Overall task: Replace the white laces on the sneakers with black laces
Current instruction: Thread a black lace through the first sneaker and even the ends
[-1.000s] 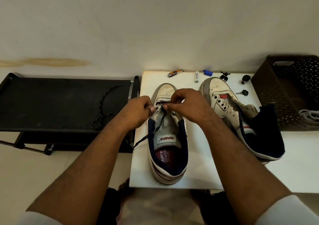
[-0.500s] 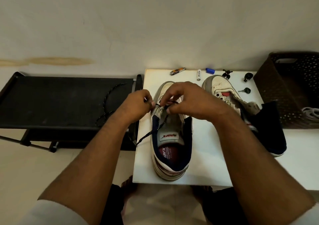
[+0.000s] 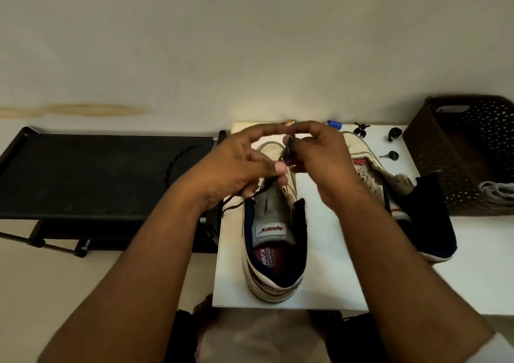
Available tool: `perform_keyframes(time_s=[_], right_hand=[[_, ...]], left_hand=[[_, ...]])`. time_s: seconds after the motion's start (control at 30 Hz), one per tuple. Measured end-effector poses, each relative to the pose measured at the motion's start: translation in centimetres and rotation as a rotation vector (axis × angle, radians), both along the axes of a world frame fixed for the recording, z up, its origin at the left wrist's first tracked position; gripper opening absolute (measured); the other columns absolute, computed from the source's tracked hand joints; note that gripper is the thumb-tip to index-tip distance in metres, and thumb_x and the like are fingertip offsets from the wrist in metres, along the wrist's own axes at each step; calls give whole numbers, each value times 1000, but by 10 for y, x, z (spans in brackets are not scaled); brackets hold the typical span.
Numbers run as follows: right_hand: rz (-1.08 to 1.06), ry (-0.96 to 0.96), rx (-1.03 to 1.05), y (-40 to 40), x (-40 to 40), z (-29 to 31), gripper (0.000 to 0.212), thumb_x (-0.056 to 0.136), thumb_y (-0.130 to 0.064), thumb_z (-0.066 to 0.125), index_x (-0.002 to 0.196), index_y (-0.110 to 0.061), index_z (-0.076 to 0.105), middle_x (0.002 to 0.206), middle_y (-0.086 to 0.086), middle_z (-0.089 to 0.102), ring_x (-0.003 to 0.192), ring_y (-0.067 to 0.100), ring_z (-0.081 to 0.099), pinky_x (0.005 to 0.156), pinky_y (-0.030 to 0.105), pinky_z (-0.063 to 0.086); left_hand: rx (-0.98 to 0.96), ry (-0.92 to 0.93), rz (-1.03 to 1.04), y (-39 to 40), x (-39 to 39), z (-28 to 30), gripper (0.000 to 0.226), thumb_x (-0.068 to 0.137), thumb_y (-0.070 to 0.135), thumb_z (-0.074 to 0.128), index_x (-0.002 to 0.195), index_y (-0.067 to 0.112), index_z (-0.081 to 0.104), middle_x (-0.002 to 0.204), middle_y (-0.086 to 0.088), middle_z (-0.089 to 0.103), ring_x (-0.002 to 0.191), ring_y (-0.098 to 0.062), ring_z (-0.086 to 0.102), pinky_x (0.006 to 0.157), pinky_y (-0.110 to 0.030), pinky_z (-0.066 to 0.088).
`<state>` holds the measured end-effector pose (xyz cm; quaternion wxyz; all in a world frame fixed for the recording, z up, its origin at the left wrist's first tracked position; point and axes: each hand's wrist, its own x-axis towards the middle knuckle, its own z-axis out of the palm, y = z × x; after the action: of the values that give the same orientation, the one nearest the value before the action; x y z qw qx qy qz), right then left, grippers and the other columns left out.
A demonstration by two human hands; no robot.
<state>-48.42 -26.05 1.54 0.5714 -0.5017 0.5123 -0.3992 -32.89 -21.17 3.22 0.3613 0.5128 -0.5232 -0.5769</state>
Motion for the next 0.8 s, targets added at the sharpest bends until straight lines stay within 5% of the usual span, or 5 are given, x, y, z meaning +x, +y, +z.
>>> perform_keyframes(time_s=[0.23, 0.47, 0.6, 0.7, 0.8], right_hand=[[429, -355, 277, 8, 13, 3, 15, 100, -15, 43, 86, -22, 44, 94, 15, 72, 88, 33, 68, 85, 39, 43], [322, -147, 87, -16, -13, -5, 7, 84, -8, 66, 88, -14, 66, 65, 6, 63, 62, 19, 45, 47, 18, 37], [211, -55, -54, -23, -26, -9, 9, 83, 1, 65, 81, -7, 68, 63, 5, 66, 61, 17, 50, 45, 17, 34], [260, -76, -86, -19, -14, -7, 9, 82, 1, 67, 79, -7, 68, 63, 6, 67, 55, 13, 52, 45, 18, 35], [267, -56, -82, -22, -18, -7, 9, 81, -2, 70, 77, -9, 68, 64, 7, 67, 55, 11, 54, 46, 20, 34]], left_hand=[[-126, 426, 430, -17, 9, 8, 36, 85, 7, 65, 118, 20, 62, 88, -12, 72, 31, -7, 38, 33, -15, 27], [-77, 71, 981, -24, 58, -16, 14, 86, 5, 67, 99, 12, 69, 87, -10, 74, 37, -11, 45, 36, -18, 31], [-55, -542, 766, -17, 54, -25, 22, 90, 24, 66, 112, 25, 67, 98, 0, 69, 46, -10, 58, 43, -19, 44], [3, -165, 365, -16, 16, -13, 39, 92, 28, 64, 130, 29, 57, 110, 5, 62, 48, -16, 62, 45, -25, 52], [15, -63, 221, -16, 0, -9, 19, 90, 15, 65, 107, 11, 69, 75, -5, 68, 49, -16, 59, 49, -26, 53]])
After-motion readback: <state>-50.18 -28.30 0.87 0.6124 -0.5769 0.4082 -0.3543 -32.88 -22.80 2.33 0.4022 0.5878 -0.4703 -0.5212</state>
